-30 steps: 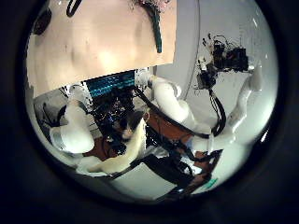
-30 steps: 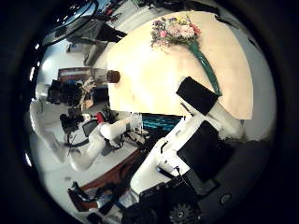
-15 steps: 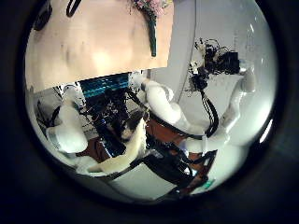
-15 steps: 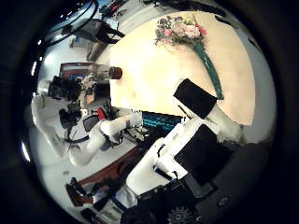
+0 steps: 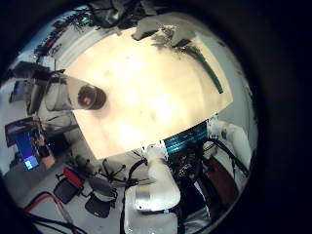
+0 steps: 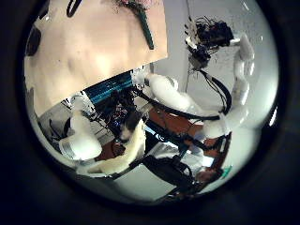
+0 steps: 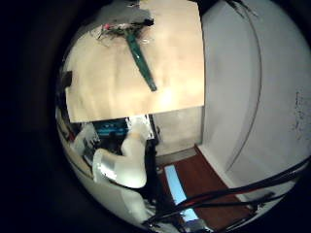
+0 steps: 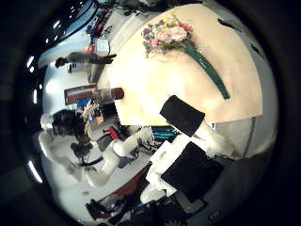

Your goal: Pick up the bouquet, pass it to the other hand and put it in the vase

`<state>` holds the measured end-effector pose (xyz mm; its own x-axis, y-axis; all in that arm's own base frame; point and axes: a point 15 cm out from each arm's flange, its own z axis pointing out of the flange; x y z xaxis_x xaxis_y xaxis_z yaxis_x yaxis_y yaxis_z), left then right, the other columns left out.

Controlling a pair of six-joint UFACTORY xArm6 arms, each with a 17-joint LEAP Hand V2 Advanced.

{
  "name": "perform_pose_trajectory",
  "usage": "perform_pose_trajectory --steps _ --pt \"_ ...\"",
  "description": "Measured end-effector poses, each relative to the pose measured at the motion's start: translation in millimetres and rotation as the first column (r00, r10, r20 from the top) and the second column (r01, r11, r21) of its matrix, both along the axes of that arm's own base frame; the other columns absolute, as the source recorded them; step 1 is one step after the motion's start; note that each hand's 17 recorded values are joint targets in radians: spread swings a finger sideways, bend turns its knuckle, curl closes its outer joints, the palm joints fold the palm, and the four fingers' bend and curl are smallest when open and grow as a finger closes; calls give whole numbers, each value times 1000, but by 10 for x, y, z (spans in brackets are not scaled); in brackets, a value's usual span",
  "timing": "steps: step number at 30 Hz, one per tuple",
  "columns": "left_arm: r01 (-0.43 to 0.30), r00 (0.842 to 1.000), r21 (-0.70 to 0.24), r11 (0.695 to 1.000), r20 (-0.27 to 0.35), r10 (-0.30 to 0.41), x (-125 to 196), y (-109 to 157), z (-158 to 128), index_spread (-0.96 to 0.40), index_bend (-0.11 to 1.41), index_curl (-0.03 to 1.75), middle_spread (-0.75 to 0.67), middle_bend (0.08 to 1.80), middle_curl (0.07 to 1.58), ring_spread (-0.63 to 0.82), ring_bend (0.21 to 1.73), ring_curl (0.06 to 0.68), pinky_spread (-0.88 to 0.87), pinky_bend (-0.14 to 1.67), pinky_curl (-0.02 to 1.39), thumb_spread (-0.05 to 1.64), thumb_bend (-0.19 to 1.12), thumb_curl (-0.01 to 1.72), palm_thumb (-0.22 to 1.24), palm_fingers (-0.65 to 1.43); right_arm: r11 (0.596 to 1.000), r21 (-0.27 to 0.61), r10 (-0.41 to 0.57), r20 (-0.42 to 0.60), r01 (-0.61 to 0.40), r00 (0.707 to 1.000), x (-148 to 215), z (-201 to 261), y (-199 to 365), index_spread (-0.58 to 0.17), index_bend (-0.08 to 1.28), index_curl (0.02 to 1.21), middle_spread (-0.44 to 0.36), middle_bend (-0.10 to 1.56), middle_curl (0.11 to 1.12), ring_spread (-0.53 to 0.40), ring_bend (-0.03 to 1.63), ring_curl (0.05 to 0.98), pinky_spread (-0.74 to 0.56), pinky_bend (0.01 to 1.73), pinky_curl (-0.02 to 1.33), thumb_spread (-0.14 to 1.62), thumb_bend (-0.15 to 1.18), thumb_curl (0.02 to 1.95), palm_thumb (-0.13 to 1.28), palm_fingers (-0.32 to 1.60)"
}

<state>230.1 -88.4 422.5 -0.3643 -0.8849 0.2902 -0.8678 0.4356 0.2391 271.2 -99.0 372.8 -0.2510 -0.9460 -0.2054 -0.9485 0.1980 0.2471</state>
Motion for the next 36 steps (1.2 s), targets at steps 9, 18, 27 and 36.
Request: perform_pose_trajectory --steps 9,18,27,36 --pt "42 999 -17 999 4 -42 20 173 -10 97 175 342 470 191 307 589 494 210 654 438 164 1063 -21 310 379 37 983 50 -170 -101 176 980 208 -597 -481 -220 180 320 30 384 388 36 832 163 270 756 4 1136 -21 363 545 372" --pt "76 997 -22 997 -28 -76 102 166 -50 97 176 343 472 190 309 590 492 209 654 441 165 1070 -23 308 387 34 971 61 -215 -204 231 955 -12 -1291 -304 -171 179 329 58 410 398 16 879 181 264 742 -1 1118 -28 361 519 405" --pt "113 993 3 994 -41 -113 164 199 -82 109 177 346 472 189 306 599 490 209 654 444 165 1070 -23 307 388 32 974 14 -223 -149 227 963 37 -1596 -209 -145 180 343 84 428 404 2 893 186 249 746 -1 1096 -24 359 496 420" --pt "119 992 36 992 -34 -118 188 223 -52 111 176 344 473 191 308 601 492 211 647 433 162 1078 -22 308 393 29 970 9 -240 -153 244 959 -133 -2085 -121 -149 178 348 83 454 412 -33 930 198 216 766 -4 1088 -23 365 495 444"
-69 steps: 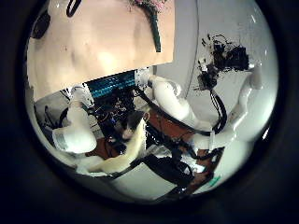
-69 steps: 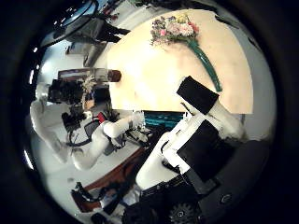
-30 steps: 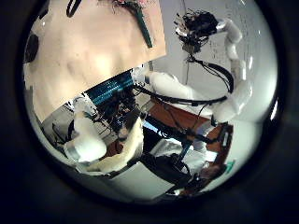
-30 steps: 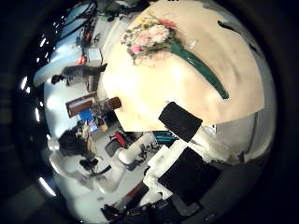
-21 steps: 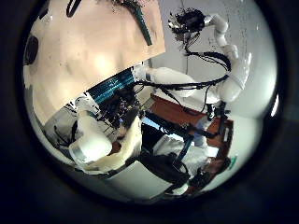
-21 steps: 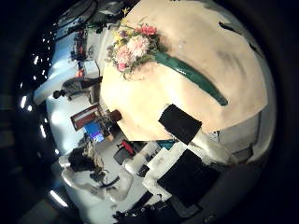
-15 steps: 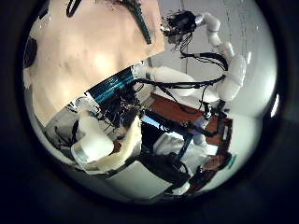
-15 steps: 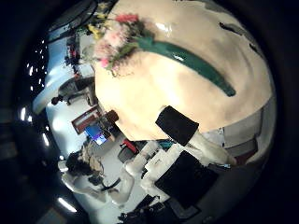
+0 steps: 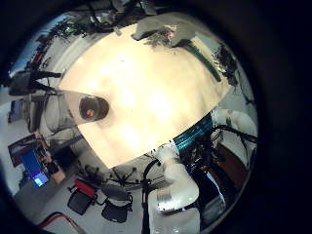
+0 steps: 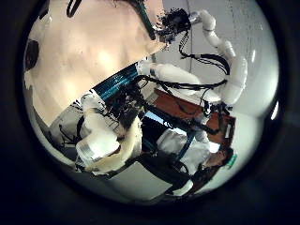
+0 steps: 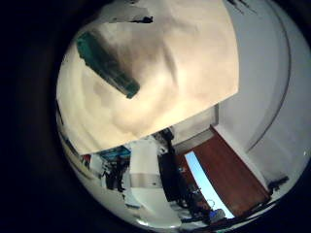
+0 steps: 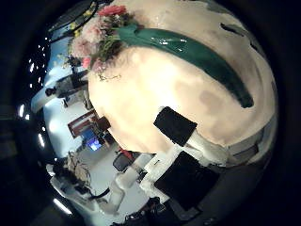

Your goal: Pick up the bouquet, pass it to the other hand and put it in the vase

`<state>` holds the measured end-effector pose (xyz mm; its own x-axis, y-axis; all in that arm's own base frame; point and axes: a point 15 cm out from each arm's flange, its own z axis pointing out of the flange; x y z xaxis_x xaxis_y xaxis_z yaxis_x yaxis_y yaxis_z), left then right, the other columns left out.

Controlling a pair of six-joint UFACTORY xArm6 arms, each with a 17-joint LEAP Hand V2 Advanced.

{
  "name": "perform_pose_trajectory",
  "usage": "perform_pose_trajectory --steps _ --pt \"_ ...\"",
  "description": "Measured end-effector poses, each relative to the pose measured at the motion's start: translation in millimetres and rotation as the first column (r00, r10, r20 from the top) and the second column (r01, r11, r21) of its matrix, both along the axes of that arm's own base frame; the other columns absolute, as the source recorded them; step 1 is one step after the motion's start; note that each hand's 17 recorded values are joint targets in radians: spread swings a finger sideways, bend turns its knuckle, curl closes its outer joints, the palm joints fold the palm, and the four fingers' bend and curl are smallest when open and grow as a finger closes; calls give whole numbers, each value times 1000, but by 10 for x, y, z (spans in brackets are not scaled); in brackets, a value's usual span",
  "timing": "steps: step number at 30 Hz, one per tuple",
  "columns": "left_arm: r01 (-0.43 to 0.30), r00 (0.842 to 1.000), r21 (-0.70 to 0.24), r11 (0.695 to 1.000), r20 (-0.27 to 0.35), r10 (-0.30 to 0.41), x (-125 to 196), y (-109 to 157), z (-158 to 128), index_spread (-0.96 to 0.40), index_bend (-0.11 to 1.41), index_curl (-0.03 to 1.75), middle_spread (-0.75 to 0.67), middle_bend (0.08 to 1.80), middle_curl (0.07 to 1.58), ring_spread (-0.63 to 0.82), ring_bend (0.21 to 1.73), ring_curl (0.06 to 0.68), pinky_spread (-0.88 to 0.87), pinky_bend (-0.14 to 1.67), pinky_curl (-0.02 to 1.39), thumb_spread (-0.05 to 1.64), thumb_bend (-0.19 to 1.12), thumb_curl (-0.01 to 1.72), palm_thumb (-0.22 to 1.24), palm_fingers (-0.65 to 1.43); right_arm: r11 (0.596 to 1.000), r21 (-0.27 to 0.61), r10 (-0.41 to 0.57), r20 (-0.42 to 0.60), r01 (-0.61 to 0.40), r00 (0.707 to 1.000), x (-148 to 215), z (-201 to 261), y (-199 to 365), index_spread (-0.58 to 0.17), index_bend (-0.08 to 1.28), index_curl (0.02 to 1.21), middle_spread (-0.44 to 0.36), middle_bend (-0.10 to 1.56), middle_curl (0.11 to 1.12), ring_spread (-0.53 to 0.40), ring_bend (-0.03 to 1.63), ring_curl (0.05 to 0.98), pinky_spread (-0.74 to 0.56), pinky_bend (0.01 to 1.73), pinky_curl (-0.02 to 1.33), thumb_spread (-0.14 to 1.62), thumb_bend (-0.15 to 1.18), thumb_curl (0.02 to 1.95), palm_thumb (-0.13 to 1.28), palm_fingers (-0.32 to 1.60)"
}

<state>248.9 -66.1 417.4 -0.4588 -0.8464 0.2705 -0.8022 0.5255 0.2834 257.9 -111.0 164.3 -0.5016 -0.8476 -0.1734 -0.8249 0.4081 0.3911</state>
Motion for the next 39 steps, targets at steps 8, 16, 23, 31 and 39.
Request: perform_pose_trajectory --steps 8,16,23,31,39 --pt "-12 1000 11 1000 -17 12 -13 46 -69 110 174 341 480 188 307 602 496 213 646 436 164 1077 -23 313 399 24 1000 -17 -7 16 8 1000 12 -63 -20 -152 173 349 60 477 419 -60 964 210 205 774 -3 1085 -24 370 495 450" --pt "-14 1000 13 1000 -18 14 -8 43 -74 110 173 339 482 191 308 601 500 215 645 440 166 1077 -23 315 398 21 1000 -25 2 17 -2 1000 -30 -185 -25 -168 187 357 3 523 441 -110 1005 231 139 784 -5 1071 -18 383 532 463" --pt "-12 1000 14 1000 -25 12 -2 39 -95 110 174 338 482 192 310 602 499 214 645 442 166 1077 -23 315 398 19 1000 -3 26 -34 -26 999 -264 -458 157 -200 190 376 -53 531 457 -158 1016 245 62 807 -5 1053 -16 399 583 444" --pt "-12 1000 13 1000 -26 13 -8 20 -88 110 174 338 482 191 311 603 498 211 645 442 166 1077 -23 316 398 19 999 -32 24 -3 -24 1000 -171 -494 103 -236 183 396 -107 559 486 -208 1054 270 -44 880 3 1035 -9 424 680 525" --pt "-13 1000 12 1000 -25 14 -21 18 -81 110 174 338 482 191 311 603 499 210 645 442 166 1075 -23 313 404 19 994 -110 14 110 -2 994 82 -374 -60 -379 231 441 -230 696 598 -276 1208 365 -402 1233 133 1010 -9 467 831 1043"
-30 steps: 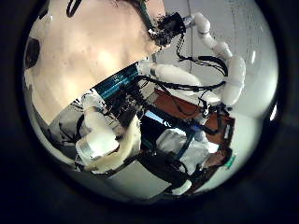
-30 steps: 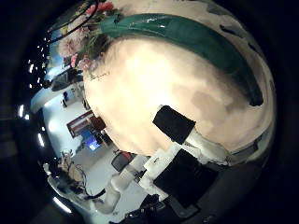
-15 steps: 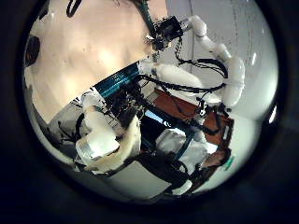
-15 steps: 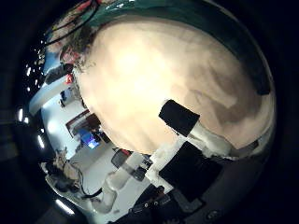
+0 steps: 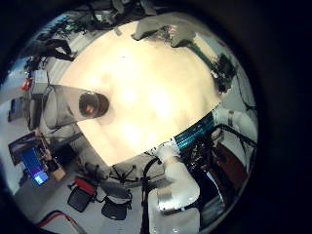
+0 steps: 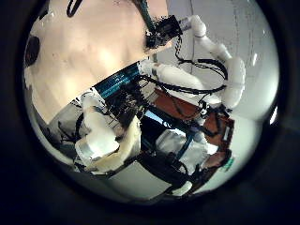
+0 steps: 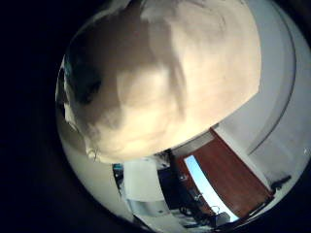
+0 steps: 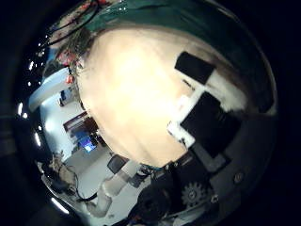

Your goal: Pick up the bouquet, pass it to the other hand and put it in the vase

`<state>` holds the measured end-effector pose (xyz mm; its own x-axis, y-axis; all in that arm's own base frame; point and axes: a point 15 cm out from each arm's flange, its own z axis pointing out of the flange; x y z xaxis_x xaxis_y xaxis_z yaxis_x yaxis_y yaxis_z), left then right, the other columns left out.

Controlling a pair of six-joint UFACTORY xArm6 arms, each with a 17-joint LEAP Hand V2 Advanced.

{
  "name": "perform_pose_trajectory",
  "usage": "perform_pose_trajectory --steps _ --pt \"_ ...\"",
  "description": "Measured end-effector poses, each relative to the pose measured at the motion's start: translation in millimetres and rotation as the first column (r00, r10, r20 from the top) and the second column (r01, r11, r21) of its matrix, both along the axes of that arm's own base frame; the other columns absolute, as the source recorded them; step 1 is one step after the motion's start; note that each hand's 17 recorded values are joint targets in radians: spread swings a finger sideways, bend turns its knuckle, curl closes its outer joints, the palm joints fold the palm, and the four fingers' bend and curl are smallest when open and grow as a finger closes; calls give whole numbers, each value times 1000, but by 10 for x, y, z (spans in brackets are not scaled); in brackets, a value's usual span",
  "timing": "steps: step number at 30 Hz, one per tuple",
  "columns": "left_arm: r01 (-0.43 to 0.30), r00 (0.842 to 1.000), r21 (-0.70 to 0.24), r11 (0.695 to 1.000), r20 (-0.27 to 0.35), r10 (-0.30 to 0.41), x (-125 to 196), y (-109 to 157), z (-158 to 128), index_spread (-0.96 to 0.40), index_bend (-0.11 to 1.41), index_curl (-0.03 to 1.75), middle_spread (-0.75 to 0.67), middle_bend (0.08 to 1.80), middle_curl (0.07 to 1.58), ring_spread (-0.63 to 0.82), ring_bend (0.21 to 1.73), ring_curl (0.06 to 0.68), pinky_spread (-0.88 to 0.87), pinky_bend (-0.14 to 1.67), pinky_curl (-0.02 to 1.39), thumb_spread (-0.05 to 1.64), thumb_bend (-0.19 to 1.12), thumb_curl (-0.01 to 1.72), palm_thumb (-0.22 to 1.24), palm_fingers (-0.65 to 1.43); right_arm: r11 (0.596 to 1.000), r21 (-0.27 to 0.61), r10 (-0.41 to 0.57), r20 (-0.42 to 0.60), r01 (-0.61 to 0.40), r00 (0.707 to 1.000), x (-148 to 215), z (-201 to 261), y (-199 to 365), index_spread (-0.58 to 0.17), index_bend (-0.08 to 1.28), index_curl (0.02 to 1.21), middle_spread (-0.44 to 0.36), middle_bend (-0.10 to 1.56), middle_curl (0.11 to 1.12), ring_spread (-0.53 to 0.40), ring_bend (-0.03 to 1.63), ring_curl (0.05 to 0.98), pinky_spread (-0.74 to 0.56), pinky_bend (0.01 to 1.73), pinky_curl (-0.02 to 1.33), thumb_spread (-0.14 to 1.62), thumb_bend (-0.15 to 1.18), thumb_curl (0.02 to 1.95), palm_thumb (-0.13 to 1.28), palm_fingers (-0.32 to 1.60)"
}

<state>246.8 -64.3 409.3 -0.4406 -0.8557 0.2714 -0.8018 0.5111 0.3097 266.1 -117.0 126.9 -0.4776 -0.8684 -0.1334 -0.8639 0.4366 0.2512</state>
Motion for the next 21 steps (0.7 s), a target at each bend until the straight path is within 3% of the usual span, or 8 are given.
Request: perform_pose_trajectory --steps 5,9,12,17,21 --pt "0 1000 0 1000 1 0 -3 0 3 110 177 339 482 189 310 603 498 209 645 440 166 1075 -23 312 405 21 1000 -26 -2 41 3 999 67 103 -44 -449 412 560 -264 792 680 -271 1245 420 -378 1331 216 995 -9 485 882 1215" --pt "0 1000 -2 1000 6 0 -10 -2 17 110 177 340 482 189 309 603 497 208 645 439 166 1076 -24 312 402 22 998 -65 -2 109 9 994 183 267 -116 -478 696 728 -269 980 780 -251 1318 476 -299 1433 288 965 -4 516 953 1269" --pt "-3 1000 -1 1000 5 3 0 0 9 110 176 341 482 189 309 603 497 208 645 439 166 1076 -23 312 400 22 992 -123 4 217 23 976 347 528 -225 -441 908 829 -245 1119 833 -229 1370 516 -247 1467 325 952 10 557 1027 1262" --pt "-41 999 10 999 23 41 116 -13 29 110 176 341 482 189 308 603 497 208 645 439 166 1075 -23 312 404 22 977 -209 32 364 49 931 403 990 -289 -374 1045 900 -198 1239 853 -205 1434 564 -199 1501 369 930 51 634 1140 1207" --pt "-52 998 -9 999 32 52 189 -61 72 116 176 341 482 189 308 602 500 210 645 438 165 1075 -23 311 405 23 977 -213 52 385 34 921 317 1329 -242 -333 1094 918 -171 1282 846 -192 1465 588 -179 1508 400 899 28 683 1131 1182"
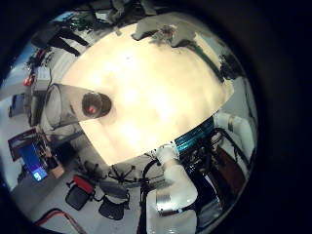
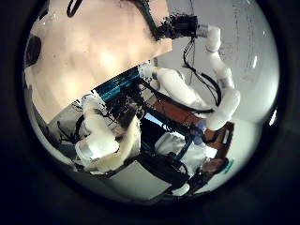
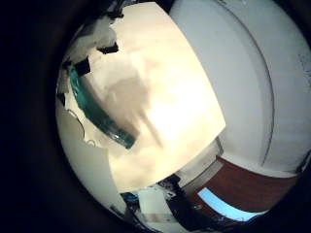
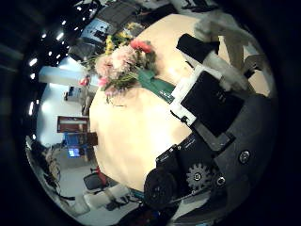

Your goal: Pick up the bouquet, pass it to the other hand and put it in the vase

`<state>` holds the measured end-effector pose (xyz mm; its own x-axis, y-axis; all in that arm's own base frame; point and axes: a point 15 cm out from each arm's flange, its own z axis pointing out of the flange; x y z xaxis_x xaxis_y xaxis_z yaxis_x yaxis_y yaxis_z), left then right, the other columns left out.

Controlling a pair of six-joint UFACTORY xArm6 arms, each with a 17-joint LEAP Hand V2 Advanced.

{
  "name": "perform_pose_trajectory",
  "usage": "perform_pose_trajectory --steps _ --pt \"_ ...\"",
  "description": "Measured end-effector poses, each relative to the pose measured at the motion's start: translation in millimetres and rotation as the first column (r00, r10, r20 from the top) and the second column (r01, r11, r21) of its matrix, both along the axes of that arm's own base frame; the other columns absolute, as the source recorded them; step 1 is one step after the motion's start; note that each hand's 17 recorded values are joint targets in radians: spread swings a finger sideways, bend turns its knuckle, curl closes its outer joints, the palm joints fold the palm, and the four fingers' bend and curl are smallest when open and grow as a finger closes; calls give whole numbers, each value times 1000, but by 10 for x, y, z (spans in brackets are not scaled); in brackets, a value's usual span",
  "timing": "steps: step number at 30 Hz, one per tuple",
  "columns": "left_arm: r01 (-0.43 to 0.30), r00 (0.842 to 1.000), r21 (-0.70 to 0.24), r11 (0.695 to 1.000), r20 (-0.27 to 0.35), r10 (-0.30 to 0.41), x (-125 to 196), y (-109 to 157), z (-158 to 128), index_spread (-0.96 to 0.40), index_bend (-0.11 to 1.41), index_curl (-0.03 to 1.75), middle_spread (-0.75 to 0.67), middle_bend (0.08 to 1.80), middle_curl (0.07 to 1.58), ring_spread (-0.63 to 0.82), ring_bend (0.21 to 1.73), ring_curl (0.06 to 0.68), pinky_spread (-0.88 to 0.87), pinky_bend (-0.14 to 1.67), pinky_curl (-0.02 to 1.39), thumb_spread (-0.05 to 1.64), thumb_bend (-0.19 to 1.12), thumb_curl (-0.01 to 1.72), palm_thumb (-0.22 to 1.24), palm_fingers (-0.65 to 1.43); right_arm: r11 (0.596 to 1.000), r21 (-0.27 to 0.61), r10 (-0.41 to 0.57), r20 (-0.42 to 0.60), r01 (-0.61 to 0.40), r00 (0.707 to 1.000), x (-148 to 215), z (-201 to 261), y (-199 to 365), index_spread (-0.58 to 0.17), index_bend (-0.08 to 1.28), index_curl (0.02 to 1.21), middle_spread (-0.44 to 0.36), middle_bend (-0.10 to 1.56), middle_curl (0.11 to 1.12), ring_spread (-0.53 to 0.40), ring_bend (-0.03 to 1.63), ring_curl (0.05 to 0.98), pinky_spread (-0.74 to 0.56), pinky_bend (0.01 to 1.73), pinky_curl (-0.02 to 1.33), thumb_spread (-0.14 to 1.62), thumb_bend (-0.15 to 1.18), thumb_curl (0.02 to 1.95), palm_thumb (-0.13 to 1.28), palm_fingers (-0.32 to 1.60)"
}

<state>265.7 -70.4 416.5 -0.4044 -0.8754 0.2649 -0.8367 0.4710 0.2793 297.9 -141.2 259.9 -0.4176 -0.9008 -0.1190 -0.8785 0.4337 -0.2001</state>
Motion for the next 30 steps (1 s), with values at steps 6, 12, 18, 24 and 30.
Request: perform_pose_trajectory --steps 6,12,18,24,30 --pt "-13 1000 -47 999 -3 13 24 -69 56 118 174 339 482 188 306 599 506 212 643 444 168 1075 -23 311 405 25 999 26 26 70 -28 997 -25 736 67 -292 1130 920 -147 1316 827 -181 1479 607 -164 1498 436 875 13 748 1136 1166" --pt "-17 1000 -54 998 -16 16 -33 -34 43 118 175 339 481 189 306 598 507 213 642 446 168 1075 -23 310 405 24 999 41 -10 87 7 996 -105 808 20 -285 1011 855 -150 1247 751 -194 1421 573 -290 1350 421 955 -75 666 817 1111" --pt "-18 1000 -55 998 -18 17 -75 -22 34 118 175 339 482 189 306 597 508 214 642 446 168 1075 -23 310 405 24 998 67 -24 29 22 999 -196 542 -3 -342 607 750 -181 1031 661 -249 1311 526 -420 1302 397 1002 -45 604 641 668" --pt "-21 1000 -57 998 -23 19 -125 12 11 118 176 340 481 190 305 597 505 213 647 447 167 1075 -23 310 405 27 992 122 -26 -64 34 998 -321 97 82 -384 500 619 -148 819 559 -192 1137 423 -59 1100 300 1031 -38 537 572 245" --pt "-11 1000 -53 999 -21 10 -130 -35 49 119 177 341 481 190 306 597 501 212 651 446 166 1075 -23 310 405 30 987 156 -12 -192 43 981 -458 -348 85 -332 441 561 -71 710 501 -95 1026 377 123 976 243 1036 -31 502 538 84"
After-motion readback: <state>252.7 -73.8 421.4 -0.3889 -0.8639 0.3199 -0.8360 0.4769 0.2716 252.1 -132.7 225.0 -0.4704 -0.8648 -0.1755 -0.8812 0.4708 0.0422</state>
